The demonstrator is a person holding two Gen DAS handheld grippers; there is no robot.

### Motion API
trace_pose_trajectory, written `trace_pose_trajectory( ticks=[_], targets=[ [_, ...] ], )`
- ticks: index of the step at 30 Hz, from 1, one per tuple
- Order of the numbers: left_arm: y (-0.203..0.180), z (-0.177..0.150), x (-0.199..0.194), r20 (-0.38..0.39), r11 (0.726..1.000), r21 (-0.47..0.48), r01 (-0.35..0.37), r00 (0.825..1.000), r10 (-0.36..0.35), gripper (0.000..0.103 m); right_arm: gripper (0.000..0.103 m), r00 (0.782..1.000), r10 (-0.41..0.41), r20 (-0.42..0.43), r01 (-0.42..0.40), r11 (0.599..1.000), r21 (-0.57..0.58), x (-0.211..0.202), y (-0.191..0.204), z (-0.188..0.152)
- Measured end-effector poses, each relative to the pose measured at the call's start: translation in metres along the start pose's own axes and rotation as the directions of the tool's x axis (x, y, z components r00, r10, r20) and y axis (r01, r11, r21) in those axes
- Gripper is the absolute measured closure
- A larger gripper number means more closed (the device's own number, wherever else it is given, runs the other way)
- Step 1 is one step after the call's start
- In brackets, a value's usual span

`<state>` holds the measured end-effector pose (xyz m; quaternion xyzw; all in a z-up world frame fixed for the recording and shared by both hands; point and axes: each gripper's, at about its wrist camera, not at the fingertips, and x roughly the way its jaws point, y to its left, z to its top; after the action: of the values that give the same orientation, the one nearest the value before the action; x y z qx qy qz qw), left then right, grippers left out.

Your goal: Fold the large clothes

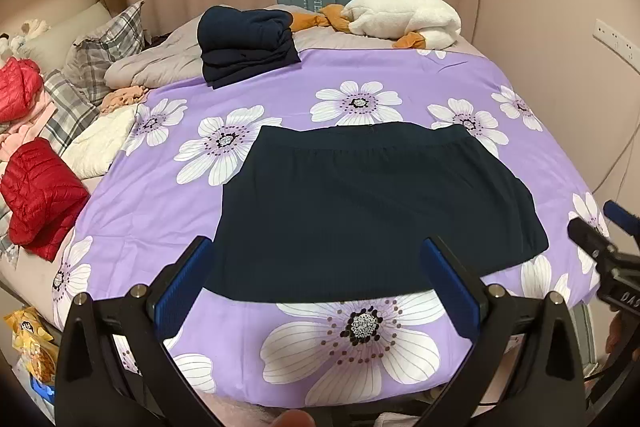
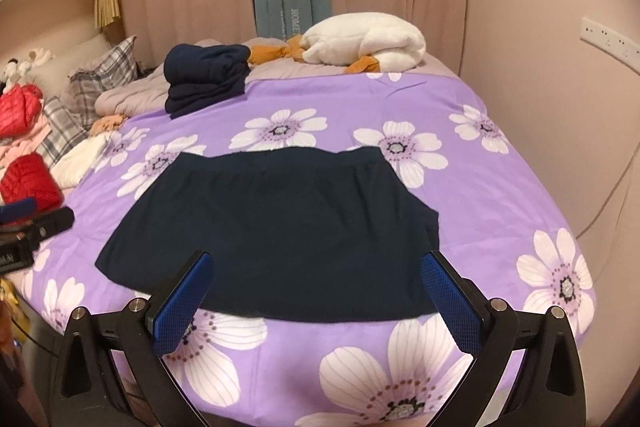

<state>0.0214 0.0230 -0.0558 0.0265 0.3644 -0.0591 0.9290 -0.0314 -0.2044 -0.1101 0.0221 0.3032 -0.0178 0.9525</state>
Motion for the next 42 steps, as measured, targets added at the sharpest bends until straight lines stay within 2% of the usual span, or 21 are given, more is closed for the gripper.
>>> trace_pose_trajectory(
  ticks=[5, 13, 42],
  targets=[
    [-0.0008, -0.0002, -0.0017, 0.000, 1.000, 0.007, -0.025, 1.000, 0.025, 0.000, 0.001, 1.000, 0.007, 0.011, -0.008, 1.000, 0.011, -0.0047, -0.0010, 0.0038],
    [0.0008, -0.0005, -0.0014, -0.007, 1.000, -0.003, -0.027, 1.000, 0.027, 0.000, 0.001, 1.000, 0.004, 0.020, -0.004, 1.000, 0.008, -0.0089, -0.0008, 0.0045],
    [0.0008, -0.0048, 0.0028, -0.008, 0.999, 0.009, -0.053, 0.999, 0.053, 0.000, 0.001, 1.000, 0.013, -0.011, -0.013, 1.000, 0.009, 0.0001, 0.0023, 0.0027]
  ],
)
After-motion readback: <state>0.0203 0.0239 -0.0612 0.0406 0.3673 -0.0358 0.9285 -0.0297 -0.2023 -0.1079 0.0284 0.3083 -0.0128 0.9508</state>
